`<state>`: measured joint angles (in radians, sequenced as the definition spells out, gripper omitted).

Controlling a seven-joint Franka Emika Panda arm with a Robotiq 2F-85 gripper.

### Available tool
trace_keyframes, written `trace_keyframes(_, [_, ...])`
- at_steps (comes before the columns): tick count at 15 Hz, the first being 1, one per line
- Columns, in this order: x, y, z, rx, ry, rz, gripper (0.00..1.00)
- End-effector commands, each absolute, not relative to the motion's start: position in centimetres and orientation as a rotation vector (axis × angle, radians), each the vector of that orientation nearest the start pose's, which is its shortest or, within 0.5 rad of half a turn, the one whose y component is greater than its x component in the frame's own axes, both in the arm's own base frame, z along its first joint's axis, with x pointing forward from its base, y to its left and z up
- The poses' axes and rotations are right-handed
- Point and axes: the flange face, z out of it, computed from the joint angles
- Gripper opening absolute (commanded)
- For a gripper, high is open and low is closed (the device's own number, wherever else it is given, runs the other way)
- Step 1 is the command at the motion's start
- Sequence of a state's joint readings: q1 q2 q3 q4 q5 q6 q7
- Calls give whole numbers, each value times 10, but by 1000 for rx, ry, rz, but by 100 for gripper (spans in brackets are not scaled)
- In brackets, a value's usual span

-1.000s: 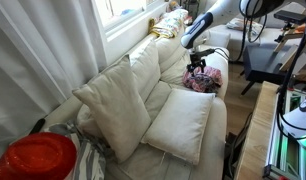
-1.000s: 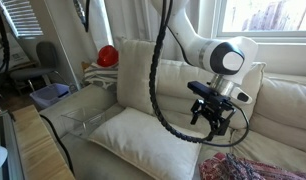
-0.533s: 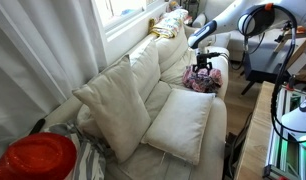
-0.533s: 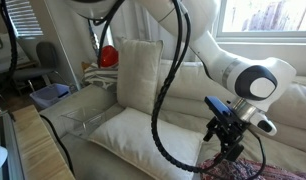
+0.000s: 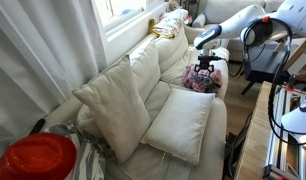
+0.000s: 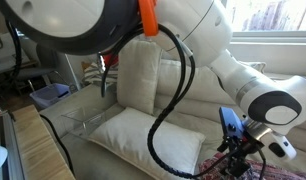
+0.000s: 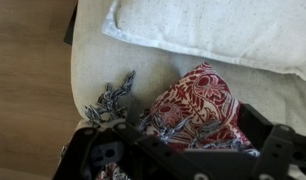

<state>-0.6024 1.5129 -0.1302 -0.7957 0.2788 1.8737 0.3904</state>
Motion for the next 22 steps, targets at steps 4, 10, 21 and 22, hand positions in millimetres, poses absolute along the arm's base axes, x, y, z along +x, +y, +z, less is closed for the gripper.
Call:
trace_keyframes(4, [568, -429, -61, -2444, 1690, 387, 100])
trace_keyframes(10, [564, -429, -74, -2505, 1855, 302, 100])
trace_keyframes(21, [537, -410, -121, -2450, 2198, -156, 100])
trace_keyframes(22, [536, -411, -120, -2442, 2216, -196, 100])
